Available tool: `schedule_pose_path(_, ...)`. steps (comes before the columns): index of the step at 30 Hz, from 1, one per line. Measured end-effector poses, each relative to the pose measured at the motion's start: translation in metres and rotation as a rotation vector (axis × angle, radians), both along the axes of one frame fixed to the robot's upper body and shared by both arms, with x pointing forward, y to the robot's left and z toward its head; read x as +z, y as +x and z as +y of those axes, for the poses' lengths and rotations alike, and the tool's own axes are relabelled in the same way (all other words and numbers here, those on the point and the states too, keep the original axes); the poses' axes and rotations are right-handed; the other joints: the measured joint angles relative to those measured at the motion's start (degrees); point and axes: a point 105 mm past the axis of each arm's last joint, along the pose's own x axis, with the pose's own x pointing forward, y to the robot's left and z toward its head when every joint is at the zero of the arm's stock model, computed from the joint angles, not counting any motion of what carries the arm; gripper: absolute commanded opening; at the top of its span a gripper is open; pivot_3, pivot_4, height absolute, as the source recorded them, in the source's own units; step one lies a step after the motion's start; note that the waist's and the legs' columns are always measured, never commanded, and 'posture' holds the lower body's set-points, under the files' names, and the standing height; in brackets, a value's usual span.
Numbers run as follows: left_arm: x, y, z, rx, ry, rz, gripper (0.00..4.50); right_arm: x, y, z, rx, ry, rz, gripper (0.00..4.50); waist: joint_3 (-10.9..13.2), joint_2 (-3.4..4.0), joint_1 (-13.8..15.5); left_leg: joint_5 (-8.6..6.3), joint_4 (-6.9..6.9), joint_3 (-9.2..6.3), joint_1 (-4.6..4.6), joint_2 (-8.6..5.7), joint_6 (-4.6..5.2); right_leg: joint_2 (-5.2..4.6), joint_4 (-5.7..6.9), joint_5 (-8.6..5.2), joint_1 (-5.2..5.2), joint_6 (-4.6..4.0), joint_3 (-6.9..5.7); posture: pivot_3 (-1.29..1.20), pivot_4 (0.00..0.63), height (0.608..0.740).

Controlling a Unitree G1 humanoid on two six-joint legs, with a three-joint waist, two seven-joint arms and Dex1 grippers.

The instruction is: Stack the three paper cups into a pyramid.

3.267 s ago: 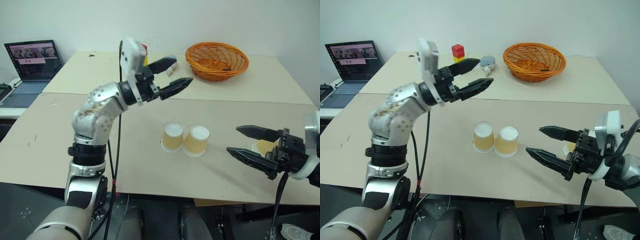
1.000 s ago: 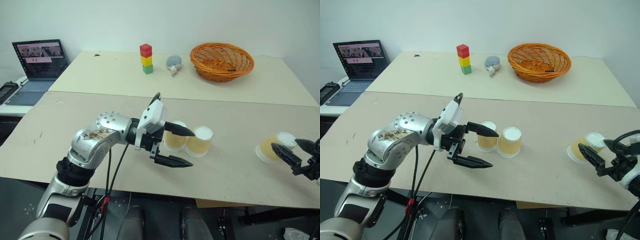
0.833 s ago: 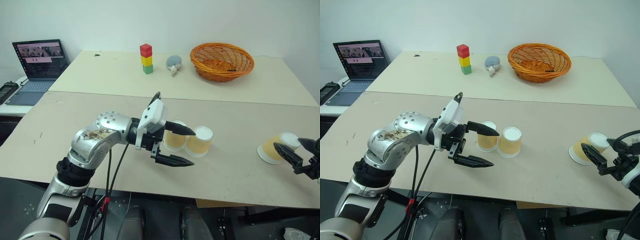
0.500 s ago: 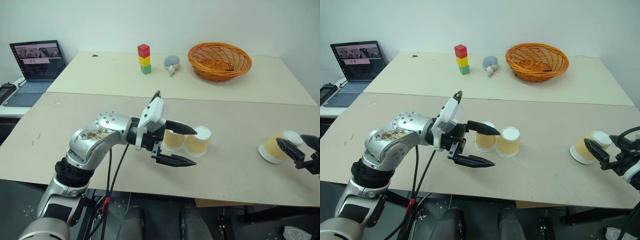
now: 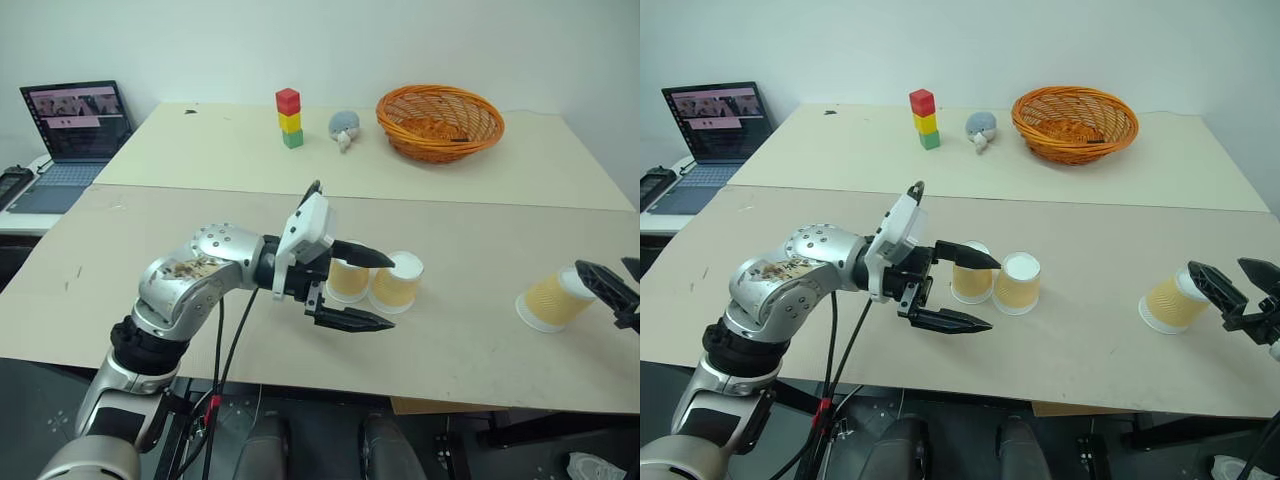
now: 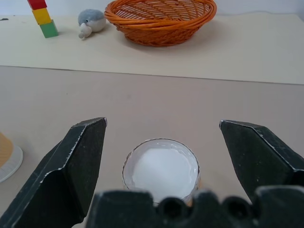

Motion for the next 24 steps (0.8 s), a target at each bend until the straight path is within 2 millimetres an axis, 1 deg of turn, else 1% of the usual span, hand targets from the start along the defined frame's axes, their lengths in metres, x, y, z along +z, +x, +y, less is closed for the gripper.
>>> schedule_pose_path(11,0.003,0.002,0.0,0.015,-0.01,-0.006,4.41,-0.024,0.007,0.005,0.011,0.022,0.073,4.5,0.0,0.01,-0.1,0.0,0.0,0.0,0.0,0.0,0.0,-0.01,0.0,0.0,0.0,0.0,0.01,0.0,0.15,0.64)
schedule_pose_path(16,0.003,0.003,0.0,0.023,-0.008,-0.001,4.41,-0.023,0.01,0.004,0.011,0.016,0.062,4.5,0.0,0.02,-0.1,0.0,0.0,0.0,0.0,0.0,0.0,-0.01,0.0,0.0,0.0,0.0,0.0,0.0,0.15,0.64)
schedule_pose_path(24,0.003,-0.001,0.001,0.011,-0.009,0.006,4.41,-0.03,0.012,0.006,0.017,0.026,0.084,4.5,0.0,0.02,-0.1,0.0,0.0,0.0,0.0,0.0,0.0,-0.01,0.01,0.0,0.0,0.0,0.01,0.0,0.15,0.64)
